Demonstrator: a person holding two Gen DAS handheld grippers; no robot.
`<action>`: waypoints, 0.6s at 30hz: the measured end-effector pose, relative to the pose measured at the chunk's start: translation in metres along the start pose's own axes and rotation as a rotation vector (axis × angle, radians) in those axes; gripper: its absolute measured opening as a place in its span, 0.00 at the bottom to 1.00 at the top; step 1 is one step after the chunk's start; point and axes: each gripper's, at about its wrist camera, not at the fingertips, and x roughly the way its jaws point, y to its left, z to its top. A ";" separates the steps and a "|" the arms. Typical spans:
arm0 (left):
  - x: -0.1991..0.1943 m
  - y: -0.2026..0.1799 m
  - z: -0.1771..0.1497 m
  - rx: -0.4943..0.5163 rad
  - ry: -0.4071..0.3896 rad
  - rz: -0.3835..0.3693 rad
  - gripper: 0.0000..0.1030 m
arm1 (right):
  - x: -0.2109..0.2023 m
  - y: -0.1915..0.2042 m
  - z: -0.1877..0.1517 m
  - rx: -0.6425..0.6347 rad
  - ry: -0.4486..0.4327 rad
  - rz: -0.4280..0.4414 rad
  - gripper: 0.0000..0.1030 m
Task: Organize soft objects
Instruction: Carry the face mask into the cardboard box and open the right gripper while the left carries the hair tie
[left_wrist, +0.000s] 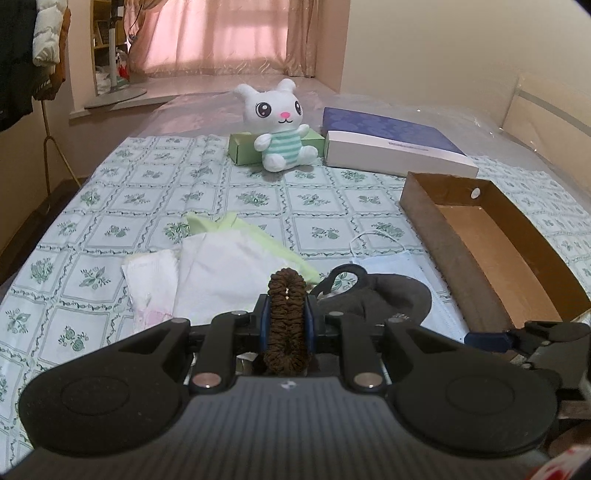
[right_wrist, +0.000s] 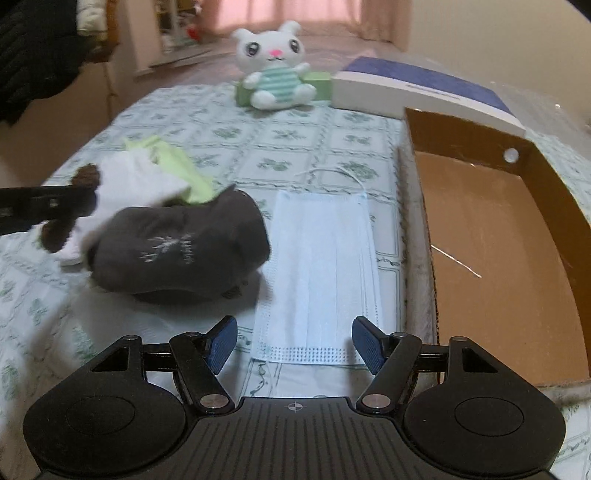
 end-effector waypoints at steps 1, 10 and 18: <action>0.001 0.002 -0.001 -0.003 0.002 -0.001 0.17 | 0.001 0.002 0.000 -0.003 -0.007 -0.022 0.67; 0.008 0.010 -0.005 -0.030 0.012 -0.007 0.17 | 0.017 0.017 0.003 -0.046 -0.016 -0.121 0.68; 0.013 0.012 -0.007 -0.037 0.013 -0.015 0.17 | 0.032 0.027 0.005 -0.106 0.047 -0.133 0.68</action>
